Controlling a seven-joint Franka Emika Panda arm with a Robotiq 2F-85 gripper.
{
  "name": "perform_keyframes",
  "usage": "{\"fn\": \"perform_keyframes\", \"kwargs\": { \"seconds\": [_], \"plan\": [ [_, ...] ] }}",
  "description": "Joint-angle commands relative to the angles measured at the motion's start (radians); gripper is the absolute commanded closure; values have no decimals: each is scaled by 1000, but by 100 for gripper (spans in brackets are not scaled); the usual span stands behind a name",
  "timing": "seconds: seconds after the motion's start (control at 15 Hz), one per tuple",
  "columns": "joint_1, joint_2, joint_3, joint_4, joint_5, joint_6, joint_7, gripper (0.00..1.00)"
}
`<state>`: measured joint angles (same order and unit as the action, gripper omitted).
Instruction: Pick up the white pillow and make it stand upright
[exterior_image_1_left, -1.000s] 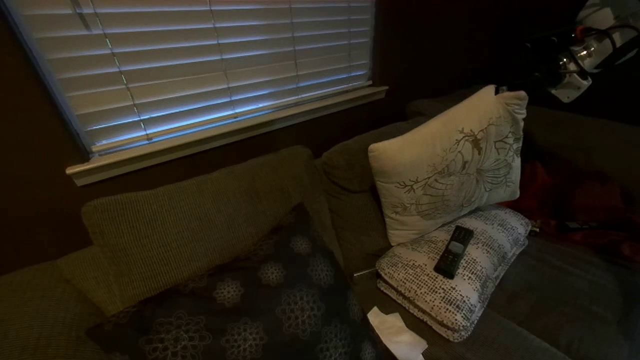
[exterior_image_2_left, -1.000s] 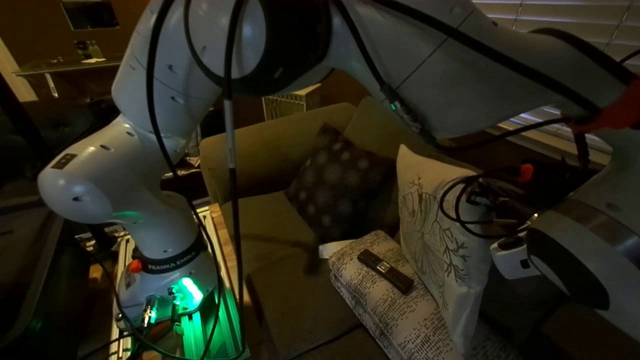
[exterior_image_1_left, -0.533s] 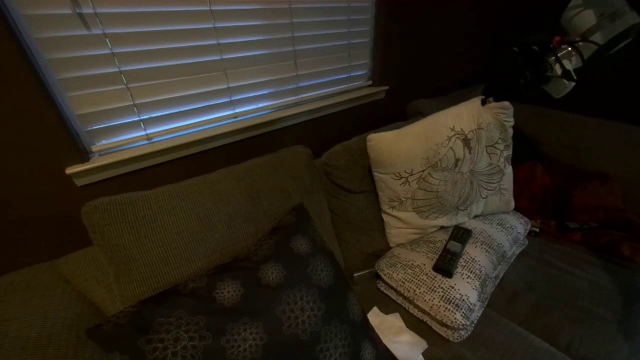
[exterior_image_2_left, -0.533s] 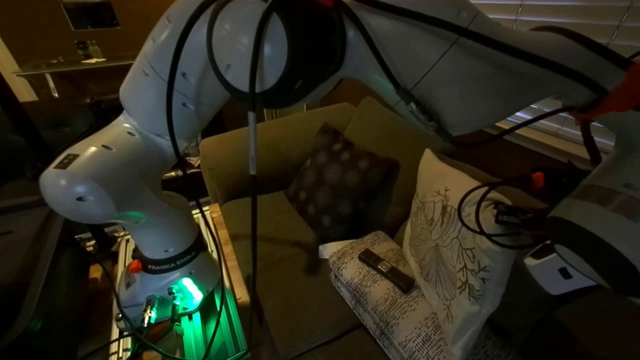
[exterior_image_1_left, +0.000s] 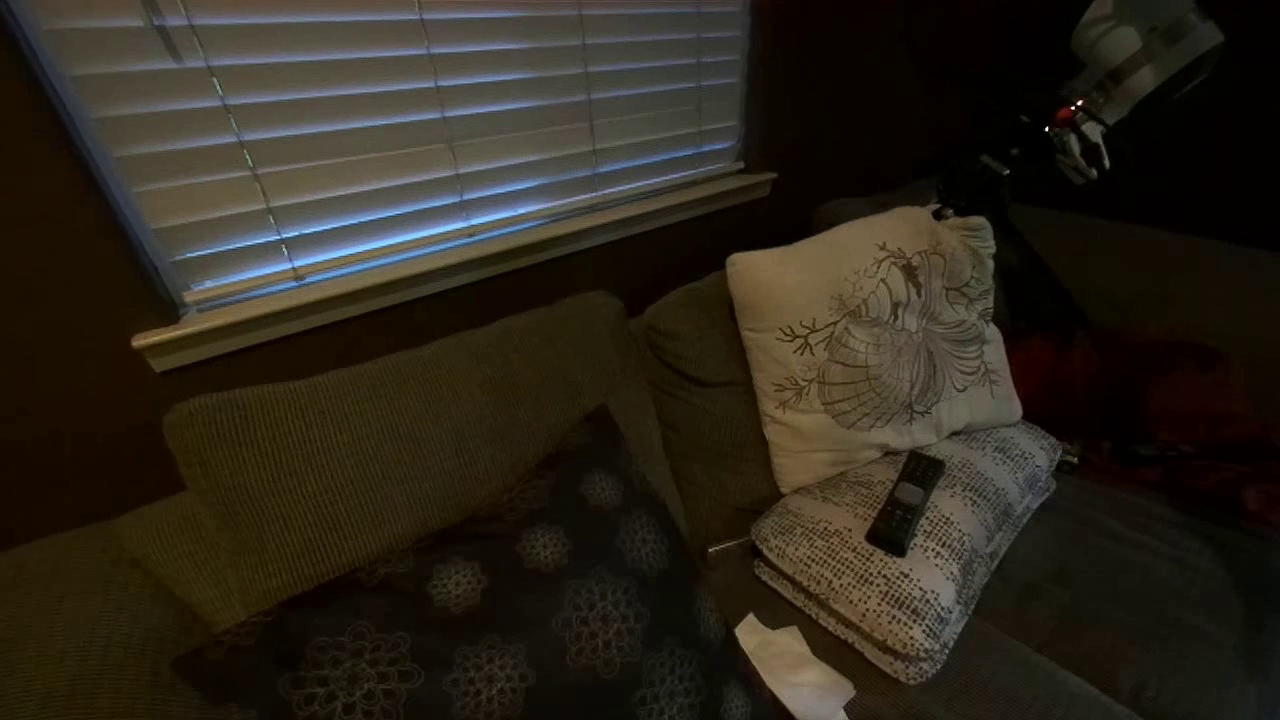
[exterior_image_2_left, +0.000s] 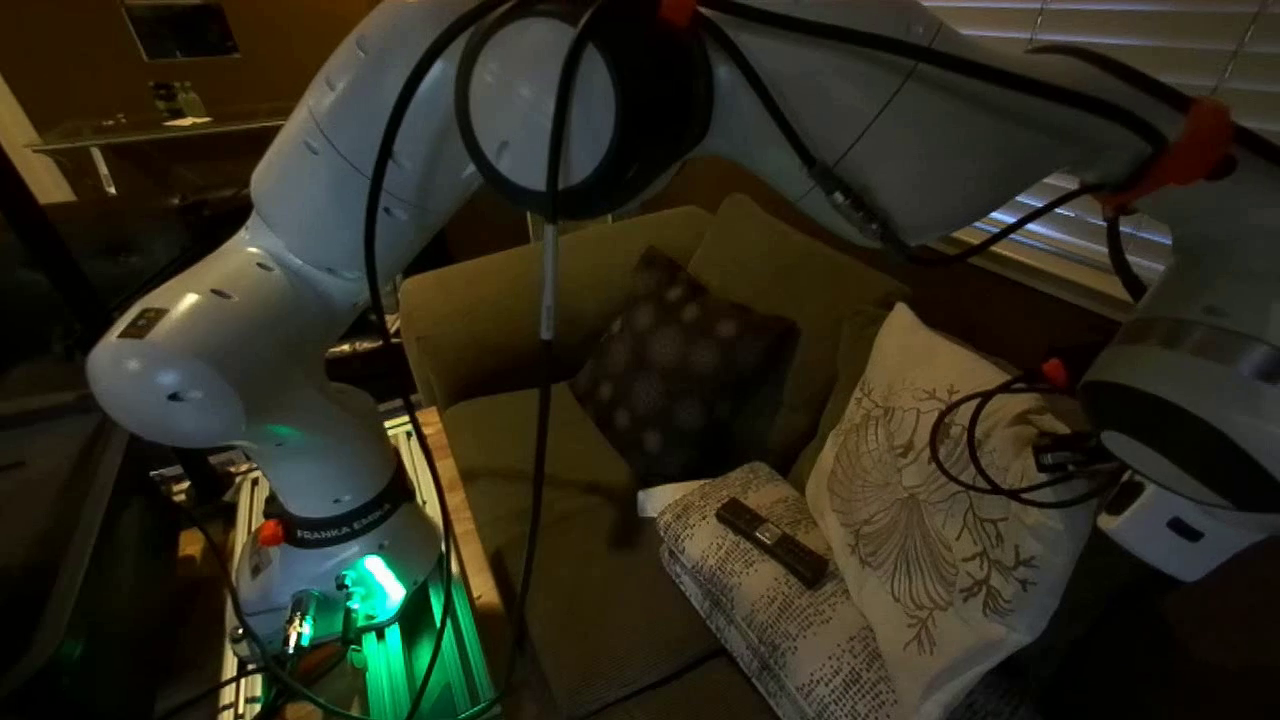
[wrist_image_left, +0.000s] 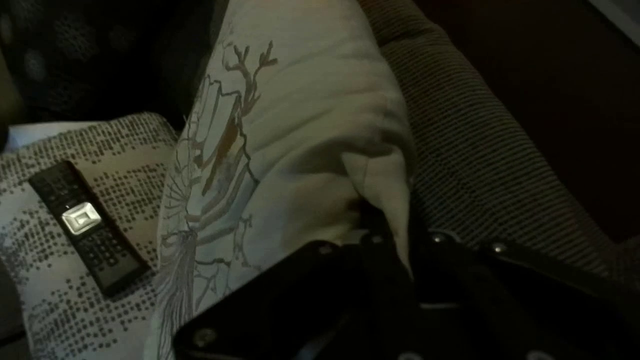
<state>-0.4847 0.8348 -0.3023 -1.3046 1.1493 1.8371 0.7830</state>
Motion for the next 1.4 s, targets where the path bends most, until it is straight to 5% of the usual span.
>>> {"fn": "perform_keyframes", "kwargs": {
  "seconds": [0.0, 0.67, 0.73, 0.87, 1.33],
  "plan": [
    [37, 4, 18, 1, -59, 113, -126, 98],
    [146, -47, 40, -64, -42, 302, -594, 97],
    [149, -43, 45, -59, -32, 321, -649, 66],
    [144, -43, 69, -65, 7, 369, -769, 65],
    [116, -138, 142, -196, 222, 457, -1069, 18]
  ]
}}
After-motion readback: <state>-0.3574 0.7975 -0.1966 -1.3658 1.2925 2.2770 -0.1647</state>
